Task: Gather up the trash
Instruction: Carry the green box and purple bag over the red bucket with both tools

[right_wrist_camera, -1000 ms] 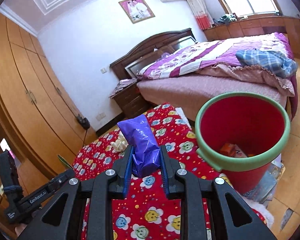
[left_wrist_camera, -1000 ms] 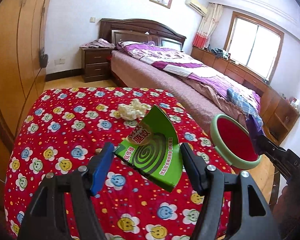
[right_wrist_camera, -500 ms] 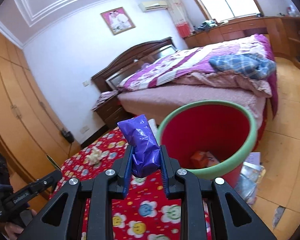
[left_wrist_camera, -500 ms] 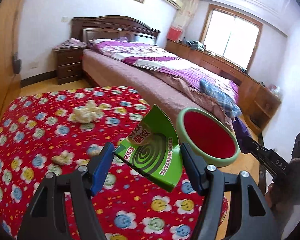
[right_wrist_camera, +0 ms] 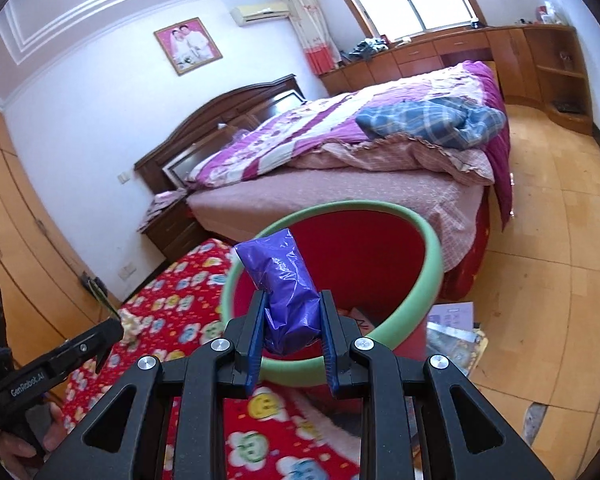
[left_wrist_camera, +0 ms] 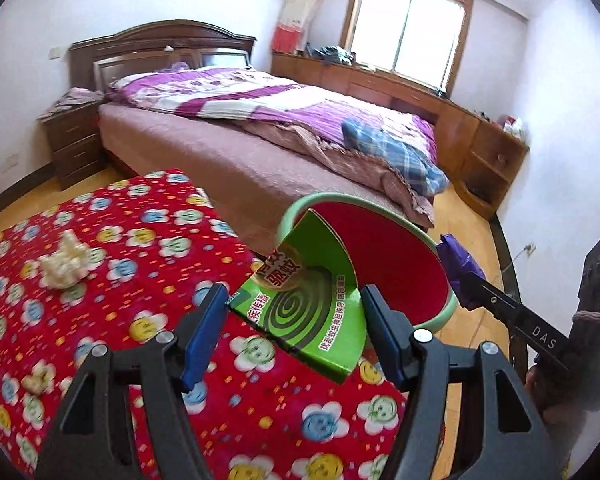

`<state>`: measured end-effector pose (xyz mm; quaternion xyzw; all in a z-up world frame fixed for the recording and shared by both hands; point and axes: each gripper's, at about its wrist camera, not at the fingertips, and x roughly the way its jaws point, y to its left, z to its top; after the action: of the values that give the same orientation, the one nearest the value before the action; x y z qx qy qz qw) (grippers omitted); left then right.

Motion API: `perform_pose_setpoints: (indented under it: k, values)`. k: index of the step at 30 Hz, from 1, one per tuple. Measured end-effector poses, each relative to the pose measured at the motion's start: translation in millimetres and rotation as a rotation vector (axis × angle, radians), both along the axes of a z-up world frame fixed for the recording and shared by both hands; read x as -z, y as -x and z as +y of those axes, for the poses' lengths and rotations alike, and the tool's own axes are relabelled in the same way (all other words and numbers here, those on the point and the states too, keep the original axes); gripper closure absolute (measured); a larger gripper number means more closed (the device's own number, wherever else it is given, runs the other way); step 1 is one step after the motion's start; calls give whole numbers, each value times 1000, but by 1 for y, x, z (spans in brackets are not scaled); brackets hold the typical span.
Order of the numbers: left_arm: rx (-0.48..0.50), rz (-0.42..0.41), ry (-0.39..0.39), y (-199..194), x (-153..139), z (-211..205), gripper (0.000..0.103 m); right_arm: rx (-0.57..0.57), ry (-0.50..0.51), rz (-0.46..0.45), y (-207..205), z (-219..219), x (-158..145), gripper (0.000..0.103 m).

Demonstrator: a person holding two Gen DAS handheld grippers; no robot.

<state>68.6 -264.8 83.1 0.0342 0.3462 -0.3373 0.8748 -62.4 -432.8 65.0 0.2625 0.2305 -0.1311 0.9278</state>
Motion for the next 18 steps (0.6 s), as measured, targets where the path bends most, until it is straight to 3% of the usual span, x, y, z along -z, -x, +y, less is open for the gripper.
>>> perform_pose_setpoints:
  k: [13,18]
  values:
    - [111,43,-8,-32,30,-56,35,20,-36,68,-24,-30,37,77]
    - [127,36,-33,-35,37,-68,35,21,-36,54,-25,-29,37,76]
